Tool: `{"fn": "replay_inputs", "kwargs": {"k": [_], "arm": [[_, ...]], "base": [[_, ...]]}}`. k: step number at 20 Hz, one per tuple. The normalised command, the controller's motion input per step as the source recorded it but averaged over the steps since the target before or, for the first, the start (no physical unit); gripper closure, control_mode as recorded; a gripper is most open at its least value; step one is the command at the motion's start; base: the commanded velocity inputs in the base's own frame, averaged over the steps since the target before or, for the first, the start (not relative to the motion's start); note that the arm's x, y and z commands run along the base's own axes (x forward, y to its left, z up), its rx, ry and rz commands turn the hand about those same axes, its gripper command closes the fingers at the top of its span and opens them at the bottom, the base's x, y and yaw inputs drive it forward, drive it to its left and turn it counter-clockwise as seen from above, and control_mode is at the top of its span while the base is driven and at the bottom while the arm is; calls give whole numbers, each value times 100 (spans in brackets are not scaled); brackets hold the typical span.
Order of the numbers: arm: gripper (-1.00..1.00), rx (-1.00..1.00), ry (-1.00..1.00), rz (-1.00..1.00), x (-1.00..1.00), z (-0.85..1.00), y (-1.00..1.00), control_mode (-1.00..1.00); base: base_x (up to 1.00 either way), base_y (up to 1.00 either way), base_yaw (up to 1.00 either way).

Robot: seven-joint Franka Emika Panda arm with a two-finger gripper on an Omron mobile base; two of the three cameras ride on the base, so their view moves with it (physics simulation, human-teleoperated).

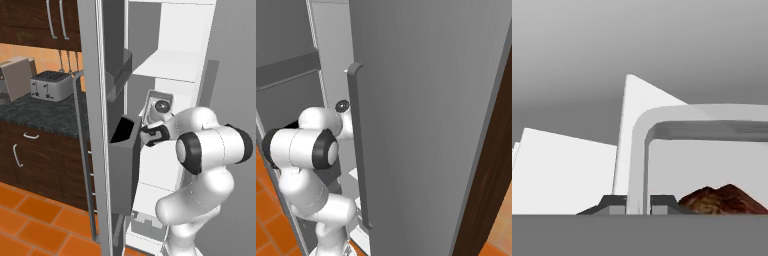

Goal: Take the meat container that has the chicken drumstick and place it on the second highest rack of the freezer. Then take the vegetable container that has the garlic and squash and place it on the highest rack of the freezer.

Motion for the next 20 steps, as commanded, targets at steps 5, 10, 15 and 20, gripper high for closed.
{"fn": "replay_inputs", "kwargs": {"k": [5, 10, 15, 20], "arm": [[100, 0, 0, -11, 23, -26, 0, -100], [100, 0, -1, -7, 0, -1, -2, -100], [-100, 4, -6, -5, 0, 27, -8, -100], [-100, 5, -8, 0, -11, 60, -1, -100]], "base": [[0, 0, 0], [0, 0, 0], [0, 0, 0], [0, 0, 0]]}}
